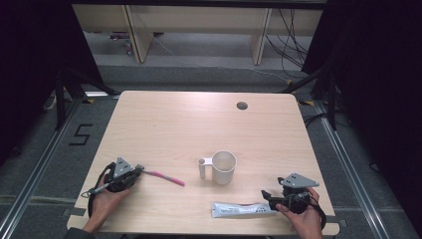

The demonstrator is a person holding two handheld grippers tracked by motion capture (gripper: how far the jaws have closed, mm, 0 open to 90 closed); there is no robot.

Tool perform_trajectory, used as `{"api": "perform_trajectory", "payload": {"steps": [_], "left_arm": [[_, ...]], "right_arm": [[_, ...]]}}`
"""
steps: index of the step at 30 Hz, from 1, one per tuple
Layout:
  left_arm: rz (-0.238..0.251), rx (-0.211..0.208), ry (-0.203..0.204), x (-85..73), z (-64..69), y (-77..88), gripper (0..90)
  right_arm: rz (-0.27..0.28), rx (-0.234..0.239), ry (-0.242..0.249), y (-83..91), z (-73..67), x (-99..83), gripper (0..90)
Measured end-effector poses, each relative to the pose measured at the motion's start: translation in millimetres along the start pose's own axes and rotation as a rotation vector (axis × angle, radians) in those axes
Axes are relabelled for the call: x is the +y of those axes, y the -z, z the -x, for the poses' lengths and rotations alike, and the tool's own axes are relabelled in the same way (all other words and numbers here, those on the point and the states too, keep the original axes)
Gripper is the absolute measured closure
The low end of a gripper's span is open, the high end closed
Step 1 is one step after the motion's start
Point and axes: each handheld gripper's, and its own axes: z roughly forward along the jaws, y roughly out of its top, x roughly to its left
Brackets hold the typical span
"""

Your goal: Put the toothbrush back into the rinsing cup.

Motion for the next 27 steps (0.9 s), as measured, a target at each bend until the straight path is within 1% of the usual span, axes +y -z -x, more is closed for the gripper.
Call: {"api": "perform_trajectory", "payload": {"steps": [1, 2, 3, 4, 5, 6, 7, 8, 9, 10, 11, 12, 14, 15, 16, 17, 18, 19, 20, 21, 22, 23, 24, 25, 26, 27], "left_arm": [[-0.004, -0.003, -0.01, 1.1, -2.1, -1.1, 89.5], [0.003, 0.001, 0.004, 2.1, -1.8, -3.2, 89.5], [-0.006, 0.004, -0.005, 3.3, -3.2, -4.1, 89.5], [-0.007, 0.003, -0.007, 5.6, -4.0, -7.5, 89.5], [-0.007, 0.003, -0.007, 5.6, -4.0, -7.5, 89.6], [0.003, 0.003, 0.006, 6.8, -3.3, -9.6, 89.6], [-0.01, 0.006, -0.009, 8.4, -4.4, -10.0, 89.6], [-0.003, 0.005, -0.003, 9.7, -3.8, -11.4, 89.5], [-0.003, 0.001, -0.01, 11.5, -3.4, -12.7, 89.5], [-0.009, 0.002, -0.018, 13.6, -2.8, -13.8, 89.5], [-0.004, 0.002, -0.016, 15.7, -1.7, -15.8, 89.5], [-0.012, 0.003, -0.026, 18.1, -1.4, -16.9, 89.5], [-0.02, -0.009, -0.026, 22.8, -0.8, -21.2, 89.5], [-0.026, -0.006, -0.029, 25.5, -0.1, -22.9, 89.5], [-0.011, -0.014, -0.009, 27.8, 1.7, -26.7, 89.5], [-0.015, -0.018, -0.01, 30.5, 2.4, -29.2, 89.5], [-0.041, -0.018, -0.032, 35.6, 2.7, -32.3, 89.5], [-0.041, -0.018, -0.032, 35.6, 2.7, -32.3, 89.5], [-0.031, -0.021, -0.015, 37.7, 4.8, -35.7, 89.5], [-0.048, -0.031, -0.036, 39.8, 4.5, -36.7, 89.5], [-0.029, -0.033, -0.016, 41.2, 7.4, -40.0, 89.5], [-0.052, -0.037, -0.039, 43.5, 7.4, -39.9, 89.4], [-0.056, -0.037, -0.041, 45.2, 8.6, -41.2, 89.4], [-0.052, -0.04, -0.045, 46.4, 9.7, -42.6, 89.4], [-0.047, -0.039, -0.042, 47.5, 11.1, -43.9, 89.3], [-0.054, -0.044, -0.053, 48.5, 11.0, -44.0, 87.9]], "right_arm": [[0.0, 0.0, 0.0, 0.0, 0.0, 0.0, 24.6], [0.0, 0.007, 0.003, -0.6, 0.5, -0.1, 24.6], [-0.006, 0.01, -0.012, 0.0, -0.7, 0.1, 24.6], [-0.004, 0.009, -0.009, 0.1, -0.3, 0.2, 24.6], [-0.004, 0.009, -0.009, 0.1, -0.3, 0.2, 24.6], [-0.003, 0.005, -0.005, 0.1, -0.1, 0.3, 24.6], [-0.003, 0.005, -0.005, 0.1, -0.1, 0.3, 24.6], [-0.001, -0.007, -0.007, 0.6, -0.3, 0.0, 24.7], [-0.004, -0.001, -0.022, 0.4, -1.2, -0.4, 24.7], [-0.01, 0.003, -0.03, 0.5, -1.4, -0.1, 24.7], [-0.01, 0.003, -0.03, 0.5, -1.4, -0.1, 24.7], [-0.002, -0.007, -0.001, 0.3, 0.4, 0.0, 24.6], [-0.004, -0.008, -0.005, 0.1, 0.6, -0.4, 24.6], [-0.003, -0.008, -0.007, 0.2, 0.5, -0.4, 24.6], [0.001, -0.007, -0.003, 0.1, 0.8, -0.3, 24.7], [0.004, -0.011, -0.006, 0.2, 0.8, -0.3, 24.6], [0.004, -0.01, 0.006, -0.1, 1.5, -0.6, 24.7], [0.004, -0.01, 0.006, -0.1, 1.5, -0.6, 24.7], [0.009, -0.014, 0.009, -0.1, 1.6, -0.8, 24.6], [0.009, -0.014, 0.009, -0.1, 1.6, -0.8, 24.6], [0.005, -0.01, 0.007, 0.1, 1.5, -0.6, 24.6], [0.01, -0.014, 0.008, -0.1, 1.6, -0.7, 24.7], [0.011, -0.012, 0.011, -0.3, 1.9, -0.8, 24.6], [-0.005, 0.008, -0.033, 0.1, -0.7, -0.9, 24.6], [-0.006, 0.009, -0.039, 0.2, -1.0, -1.0, 24.6], [0.001, 0.002, -0.017, 0.4, 1.0, -0.7, 24.6]]}}
